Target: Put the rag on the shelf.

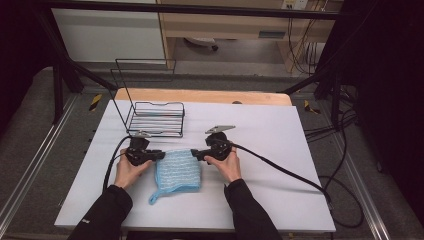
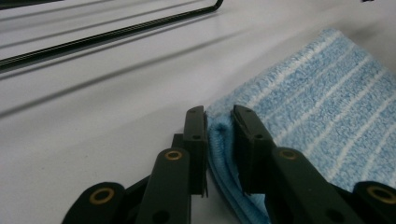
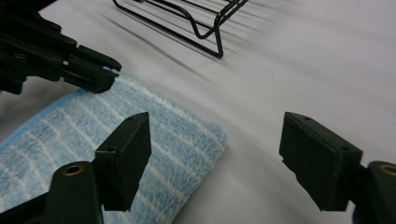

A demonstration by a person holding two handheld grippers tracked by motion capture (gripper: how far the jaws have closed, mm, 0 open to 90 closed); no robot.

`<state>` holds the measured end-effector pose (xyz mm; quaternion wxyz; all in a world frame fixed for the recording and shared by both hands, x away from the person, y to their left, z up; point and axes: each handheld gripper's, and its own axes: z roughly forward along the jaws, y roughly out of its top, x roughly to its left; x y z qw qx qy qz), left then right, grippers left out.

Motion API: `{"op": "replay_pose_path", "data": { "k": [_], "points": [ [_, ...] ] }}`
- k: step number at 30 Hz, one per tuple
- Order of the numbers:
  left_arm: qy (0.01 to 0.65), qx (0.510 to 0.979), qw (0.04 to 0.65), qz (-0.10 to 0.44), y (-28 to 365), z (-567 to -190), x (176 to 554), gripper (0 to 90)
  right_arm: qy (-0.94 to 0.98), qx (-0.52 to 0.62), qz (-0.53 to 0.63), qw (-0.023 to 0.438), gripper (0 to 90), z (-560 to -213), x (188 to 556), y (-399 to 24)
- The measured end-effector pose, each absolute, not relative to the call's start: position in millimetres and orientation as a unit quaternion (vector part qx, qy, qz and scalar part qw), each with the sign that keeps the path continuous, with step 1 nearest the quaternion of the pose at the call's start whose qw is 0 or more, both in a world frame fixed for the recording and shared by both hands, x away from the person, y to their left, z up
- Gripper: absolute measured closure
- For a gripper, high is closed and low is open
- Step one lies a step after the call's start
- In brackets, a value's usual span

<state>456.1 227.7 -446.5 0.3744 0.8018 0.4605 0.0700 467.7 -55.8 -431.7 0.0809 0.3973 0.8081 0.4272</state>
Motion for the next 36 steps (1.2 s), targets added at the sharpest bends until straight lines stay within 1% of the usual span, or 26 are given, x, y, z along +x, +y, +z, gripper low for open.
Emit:
{"op": "replay_pose_path", "data": {
  "k": [2, 4, 5, 6, 10, 18, 21, 26, 29, 36],
  "points": [
    [0.461, 0.802, 0.374, 0.071, 227, -447, 456, 76.3, 0.807, 0.399, 0.428, 0.078, 34.0, -437, 471, -52],
    [0.462, 0.801, 0.375, 0.07, 228, -447, 456, 76.6, 0.808, 0.406, 0.421, 0.072, 42.9, -444, 475, -49],
    [0.462, 0.801, 0.375, 0.07, 228, -447, 456, 76.6, 0.809, 0.409, 0.416, 0.07, 45.5, -447, 476, -49],
    [0.461, 0.801, 0.374, 0.071, 227, -447, 456, 76.6, 0.809, 0.409, 0.416, 0.07, 45.5, -447, 476, -49],
    [0.457, 0.803, 0.373, 0.078, 226, -447, 455, 76.7, 0.814, 0.411, 0.408, 0.049, 53.0, -453, 479, -48],
    [0.456, 0.803, 0.376, 0.078, 227, -447, 455, 78.1, 0.816, 0.415, 0.403, 0.009, 72.2, -452, 481, -48],
    [0.457, 0.801, 0.379, 0.077, 228, -446, 455, 80.5, 0.813, 0.422, 0.401, -0.008, 81.4, -448, 482, -48],
    [0.458, 0.795, 0.391, 0.075, 230, -444, 454, 81.9, 0.81, 0.421, 0.408, -0.007, 83.7, -442, 480, -49],
    [0.454, 0.791, 0.403, 0.079, 231, -439, 451, 82.5, 0.809, 0.412, 0.419, 0.008, 84.1, -435, 474, -51],
    [0.442, 0.778, 0.435, 0.095, 236, -424, 439, 82.6, 0.805, 0.4, 0.438, 0.025, 84.3, -423, 465, -53]
  ]
}}
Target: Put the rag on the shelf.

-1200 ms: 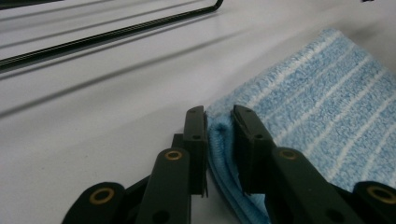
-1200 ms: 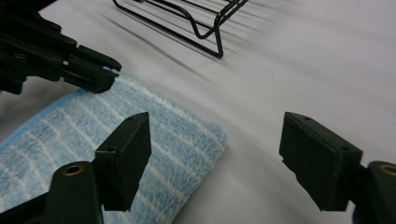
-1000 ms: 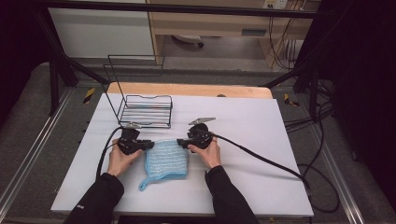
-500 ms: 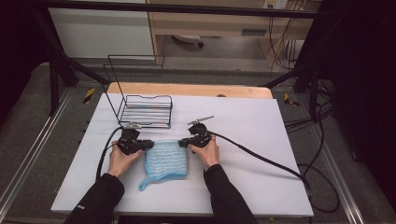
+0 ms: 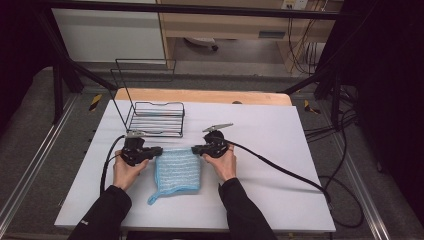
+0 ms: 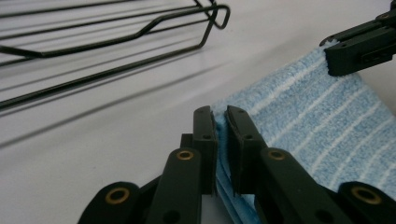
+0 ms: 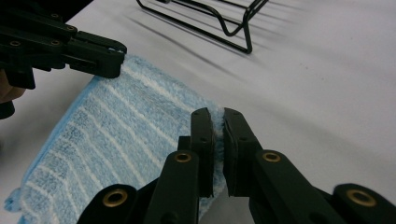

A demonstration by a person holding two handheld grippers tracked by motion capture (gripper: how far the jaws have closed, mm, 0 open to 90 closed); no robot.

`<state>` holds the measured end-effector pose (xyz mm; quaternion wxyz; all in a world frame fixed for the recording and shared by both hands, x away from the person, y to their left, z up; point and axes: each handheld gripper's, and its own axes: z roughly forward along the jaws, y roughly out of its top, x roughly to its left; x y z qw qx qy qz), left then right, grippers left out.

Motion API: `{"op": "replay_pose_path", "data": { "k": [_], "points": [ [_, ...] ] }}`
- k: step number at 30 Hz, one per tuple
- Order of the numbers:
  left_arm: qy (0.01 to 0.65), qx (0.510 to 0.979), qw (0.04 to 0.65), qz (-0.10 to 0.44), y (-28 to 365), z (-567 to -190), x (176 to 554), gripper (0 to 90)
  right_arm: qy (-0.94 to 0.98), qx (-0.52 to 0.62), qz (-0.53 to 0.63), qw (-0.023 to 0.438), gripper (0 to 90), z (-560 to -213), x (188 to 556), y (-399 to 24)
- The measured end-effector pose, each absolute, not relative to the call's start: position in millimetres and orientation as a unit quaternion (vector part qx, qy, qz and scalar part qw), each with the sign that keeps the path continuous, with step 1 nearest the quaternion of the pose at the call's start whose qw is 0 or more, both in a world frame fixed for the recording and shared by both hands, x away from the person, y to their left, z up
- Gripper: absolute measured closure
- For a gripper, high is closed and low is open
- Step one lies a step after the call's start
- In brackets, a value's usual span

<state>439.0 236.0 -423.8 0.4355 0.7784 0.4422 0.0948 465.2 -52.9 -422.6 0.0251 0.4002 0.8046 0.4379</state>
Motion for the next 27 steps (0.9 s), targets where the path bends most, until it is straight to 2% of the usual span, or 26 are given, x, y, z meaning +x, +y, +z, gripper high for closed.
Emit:
{"op": "replay_pose_path", "data": {
  "k": [27],
  "points": [
    [0.399, 0.748, 0.507, 0.155, 240, -367, 395, 82.7, 0.771, 0.337, 0.529, 0.115, 84.3, -372, 421, -63]
  ]
}}
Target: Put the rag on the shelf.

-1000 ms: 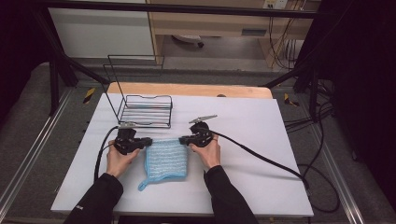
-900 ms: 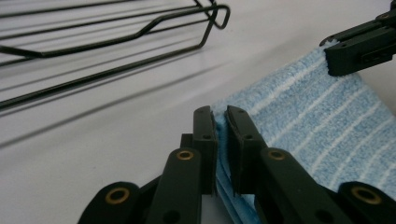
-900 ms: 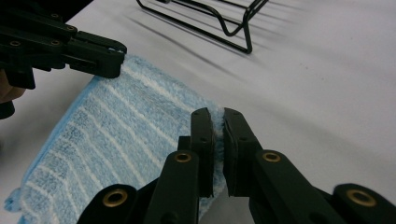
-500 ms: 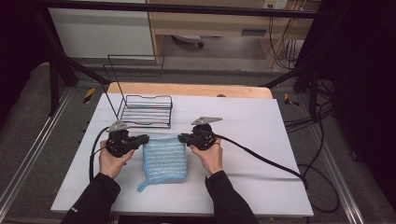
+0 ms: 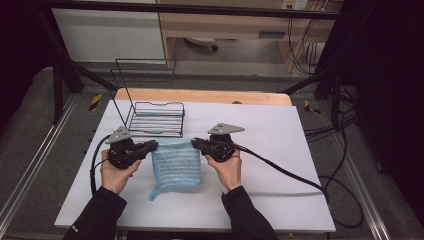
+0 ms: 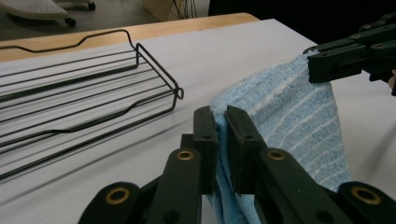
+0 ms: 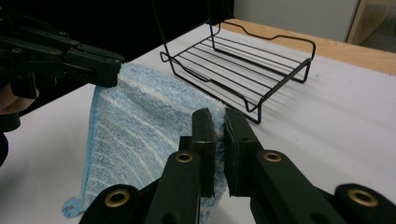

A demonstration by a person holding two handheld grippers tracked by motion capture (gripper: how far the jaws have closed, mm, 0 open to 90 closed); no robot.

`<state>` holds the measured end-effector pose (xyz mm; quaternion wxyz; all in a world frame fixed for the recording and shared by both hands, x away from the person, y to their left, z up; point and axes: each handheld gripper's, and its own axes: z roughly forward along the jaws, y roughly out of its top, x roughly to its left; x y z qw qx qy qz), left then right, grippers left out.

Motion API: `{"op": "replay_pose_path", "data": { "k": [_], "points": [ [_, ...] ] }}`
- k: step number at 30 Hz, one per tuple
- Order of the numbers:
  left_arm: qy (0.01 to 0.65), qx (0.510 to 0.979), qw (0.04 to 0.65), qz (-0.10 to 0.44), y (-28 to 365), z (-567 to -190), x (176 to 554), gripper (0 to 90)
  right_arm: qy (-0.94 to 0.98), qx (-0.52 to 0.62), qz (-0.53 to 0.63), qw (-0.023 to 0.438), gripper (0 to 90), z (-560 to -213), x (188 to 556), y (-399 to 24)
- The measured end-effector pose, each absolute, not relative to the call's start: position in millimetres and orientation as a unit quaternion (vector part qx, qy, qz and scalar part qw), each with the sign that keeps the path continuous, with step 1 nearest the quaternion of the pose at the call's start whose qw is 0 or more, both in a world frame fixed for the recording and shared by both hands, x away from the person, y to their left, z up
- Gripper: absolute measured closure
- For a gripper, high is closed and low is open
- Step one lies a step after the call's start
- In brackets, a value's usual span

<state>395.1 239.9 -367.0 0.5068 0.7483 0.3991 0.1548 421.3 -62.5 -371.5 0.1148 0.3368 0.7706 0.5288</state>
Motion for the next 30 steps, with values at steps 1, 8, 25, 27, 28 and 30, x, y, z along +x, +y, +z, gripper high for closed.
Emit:
{"op": "replay_pose_path", "data": {
  "k": [1, 8, 25, 27, 28, 30],
  "points": [
    [0.398, 0.747, 0.509, 0.156, 240, -365, 394, 82.7, 0.769, 0.335, 0.532, 0.118, 84.3, -370, 420, -62],
    [0.393, 0.737, 0.524, 0.17, 244, -352, 388, 82.7, 0.761, 0.318, 0.549, 0.138, 84.3, -356, 413, -61],
    [0.381, 0.716, 0.548, 0.204, 248, -324, 380, 82.7, 0.736, 0.29, 0.584, 0.18, 84.5, -322, 401, -56],
    [0.379, 0.712, 0.554, 0.206, 248, -320, 379, 82.7, 0.731, 0.288, 0.591, 0.183, 84.5, -318, 400, -57],
    [0.378, 0.711, 0.556, 0.208, 248, -318, 379, 82.7, 0.731, 0.288, 0.591, 0.183, 84.5, -318, 400, -57],
    [0.373, 0.709, 0.559, 0.213, 248, -314, 379, 82.7, 0.727, 0.287, 0.596, 0.186, 84.5, -314, 400, -57]
  ]
}}
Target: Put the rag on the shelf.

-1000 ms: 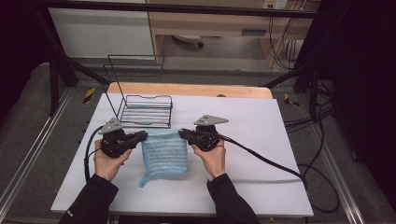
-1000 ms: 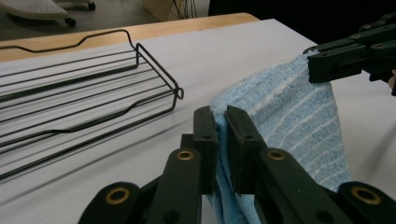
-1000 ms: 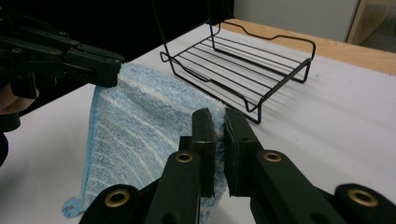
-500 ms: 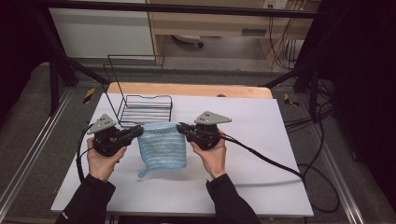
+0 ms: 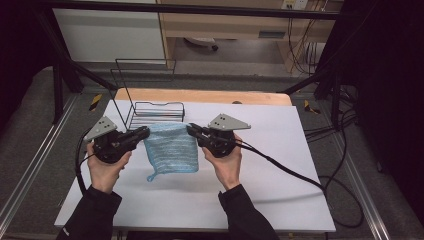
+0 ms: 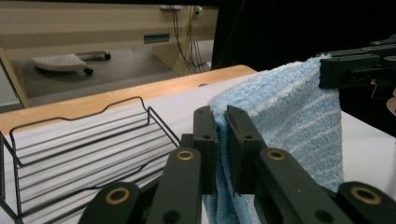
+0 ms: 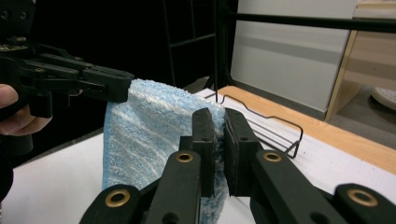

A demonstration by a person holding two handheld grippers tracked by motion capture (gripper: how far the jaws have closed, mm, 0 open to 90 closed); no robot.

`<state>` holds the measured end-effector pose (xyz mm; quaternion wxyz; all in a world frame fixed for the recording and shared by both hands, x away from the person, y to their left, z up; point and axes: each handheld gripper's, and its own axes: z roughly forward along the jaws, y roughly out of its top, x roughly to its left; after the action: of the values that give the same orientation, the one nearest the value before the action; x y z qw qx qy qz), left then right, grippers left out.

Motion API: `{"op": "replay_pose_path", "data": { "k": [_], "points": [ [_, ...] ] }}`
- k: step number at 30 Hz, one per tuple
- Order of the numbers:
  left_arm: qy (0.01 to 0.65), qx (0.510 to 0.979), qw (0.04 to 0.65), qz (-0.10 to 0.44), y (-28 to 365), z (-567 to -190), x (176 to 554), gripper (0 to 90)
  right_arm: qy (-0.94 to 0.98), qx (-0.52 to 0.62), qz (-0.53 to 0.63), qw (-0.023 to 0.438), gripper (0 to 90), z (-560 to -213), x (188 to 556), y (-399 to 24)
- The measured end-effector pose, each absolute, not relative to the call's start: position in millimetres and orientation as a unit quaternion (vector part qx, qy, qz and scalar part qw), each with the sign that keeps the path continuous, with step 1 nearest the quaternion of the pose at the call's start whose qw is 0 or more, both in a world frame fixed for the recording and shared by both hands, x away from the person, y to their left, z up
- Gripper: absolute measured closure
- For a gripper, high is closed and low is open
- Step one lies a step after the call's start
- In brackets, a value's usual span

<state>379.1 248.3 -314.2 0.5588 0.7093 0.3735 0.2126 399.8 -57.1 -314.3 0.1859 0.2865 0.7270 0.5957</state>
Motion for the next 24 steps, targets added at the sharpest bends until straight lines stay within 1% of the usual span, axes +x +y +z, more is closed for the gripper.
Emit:
{"op": "replay_pose_path", "data": {
  "k": [8, 19, 21, 24],
  "points": [
    [0.365, 0.7, 0.568, 0.232, 251, -298, 379, 82.7, 0.715, 0.276, 0.61, 0.201, 84.5, -299, 398, -54],
    [0.358, 0.671, 0.593, 0.265, 256, -271, 382, 82.8, 0.692, 0.267, 0.629, 0.232, 84.5, -271, 400, -45],
    [0.355, 0.668, 0.595, 0.271, 257, -266, 383, 82.8, 0.687, 0.261, 0.632, 0.245, 84.5, -265, 401, -42],
    [0.353, 0.663, 0.599, 0.278, 260, -259, 384, 82.8, 0.682, 0.26, 0.637, 0.246, 84.5, -260, 402, -40]
  ]
}}
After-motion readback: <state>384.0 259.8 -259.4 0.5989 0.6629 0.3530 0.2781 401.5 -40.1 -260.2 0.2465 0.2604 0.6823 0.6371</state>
